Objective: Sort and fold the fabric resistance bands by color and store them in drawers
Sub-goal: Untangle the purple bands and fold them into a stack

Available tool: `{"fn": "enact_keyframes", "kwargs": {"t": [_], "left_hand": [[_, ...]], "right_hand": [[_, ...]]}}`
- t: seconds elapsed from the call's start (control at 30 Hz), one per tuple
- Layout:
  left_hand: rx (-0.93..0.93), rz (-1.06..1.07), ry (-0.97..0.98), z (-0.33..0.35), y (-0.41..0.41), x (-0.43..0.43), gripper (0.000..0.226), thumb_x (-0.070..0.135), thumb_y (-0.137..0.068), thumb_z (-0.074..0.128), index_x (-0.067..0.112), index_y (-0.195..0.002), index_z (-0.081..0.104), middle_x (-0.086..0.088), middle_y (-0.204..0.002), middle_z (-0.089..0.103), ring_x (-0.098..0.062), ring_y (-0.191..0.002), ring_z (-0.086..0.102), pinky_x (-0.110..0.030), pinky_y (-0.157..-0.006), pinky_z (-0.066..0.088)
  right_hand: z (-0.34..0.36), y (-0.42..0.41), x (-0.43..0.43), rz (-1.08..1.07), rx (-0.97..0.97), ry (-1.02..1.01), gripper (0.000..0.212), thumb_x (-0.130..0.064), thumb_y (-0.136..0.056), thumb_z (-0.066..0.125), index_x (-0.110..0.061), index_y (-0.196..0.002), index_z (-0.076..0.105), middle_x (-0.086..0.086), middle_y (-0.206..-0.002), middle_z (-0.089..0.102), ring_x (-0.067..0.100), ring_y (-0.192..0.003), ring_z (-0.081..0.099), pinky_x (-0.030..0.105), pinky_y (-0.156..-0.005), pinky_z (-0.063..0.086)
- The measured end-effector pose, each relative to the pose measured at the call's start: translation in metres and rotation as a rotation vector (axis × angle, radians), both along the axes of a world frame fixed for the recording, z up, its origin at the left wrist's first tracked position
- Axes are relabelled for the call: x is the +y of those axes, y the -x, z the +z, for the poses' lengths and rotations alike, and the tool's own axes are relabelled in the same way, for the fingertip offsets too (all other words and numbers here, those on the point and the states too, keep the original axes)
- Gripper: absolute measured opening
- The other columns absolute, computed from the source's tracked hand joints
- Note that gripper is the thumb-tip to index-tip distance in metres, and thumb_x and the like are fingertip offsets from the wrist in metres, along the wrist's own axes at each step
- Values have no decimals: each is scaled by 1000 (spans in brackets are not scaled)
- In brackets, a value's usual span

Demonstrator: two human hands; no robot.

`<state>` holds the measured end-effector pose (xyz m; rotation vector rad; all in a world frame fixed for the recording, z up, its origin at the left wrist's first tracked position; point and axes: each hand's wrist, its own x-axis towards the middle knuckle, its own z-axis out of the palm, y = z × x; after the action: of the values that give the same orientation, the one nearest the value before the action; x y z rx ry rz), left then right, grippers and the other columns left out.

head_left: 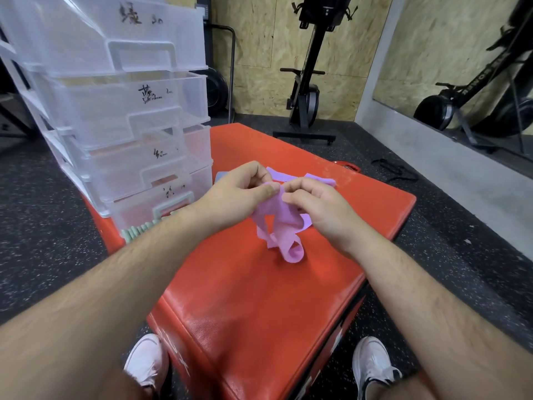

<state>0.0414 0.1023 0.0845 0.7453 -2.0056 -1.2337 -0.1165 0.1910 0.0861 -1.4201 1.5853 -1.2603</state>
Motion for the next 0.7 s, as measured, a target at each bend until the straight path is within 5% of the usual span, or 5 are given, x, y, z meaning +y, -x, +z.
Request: {"fn": "enact_keyframes", "kwargs": {"t": [0.17,0.27,0.37,0.57,0.7], "left_hand": [[42,21,-11,1,-1,0,23,42,-86,69,22,-79,60,-6,-79,59,-18,-72,51,-39,-66,44],[38,44,-1,2,-3,0,31,43,-88,67,14,-80,59,-1,-75,52,-15,-70,43,-33,-64,34],[37,52,-9,1,-3,-1,35,39,-92,63,6,-85,56,-1,-75,49,-13,-69,41,-29,-62,31],[78,148,16,4,0,4,18,30,-98,57,14,-96,63,12,-74,61,-3,-73,54,-16,-68,43],[123,101,13,7,0,6,24,40,-92,66,16,-90,66,4,-79,64,-12,-73,53,-30,-68,44]], "right_hand": [[-4,-7,0,16,15,73,12,-6,-91,68,-6,-103,65,-2,-87,65,3,-75,59,12,-69,47],[-1,-5,-1,-45,106,58,11,-5,-94,59,-11,-93,68,5,-77,65,10,-69,58,19,-64,48],[0,-2,-3,-75,92,40,19,-6,-94,53,-7,-94,71,28,-94,68,39,-78,62,47,-80,55],[0,5,-8,-129,-100,47,20,-19,-89,56,-21,-88,77,-9,-82,69,11,-83,57,30,-77,43],[2,7,-8,-110,-178,72,26,-24,-81,56,-16,-95,77,7,-99,75,21,-93,64,43,-95,48]]}}
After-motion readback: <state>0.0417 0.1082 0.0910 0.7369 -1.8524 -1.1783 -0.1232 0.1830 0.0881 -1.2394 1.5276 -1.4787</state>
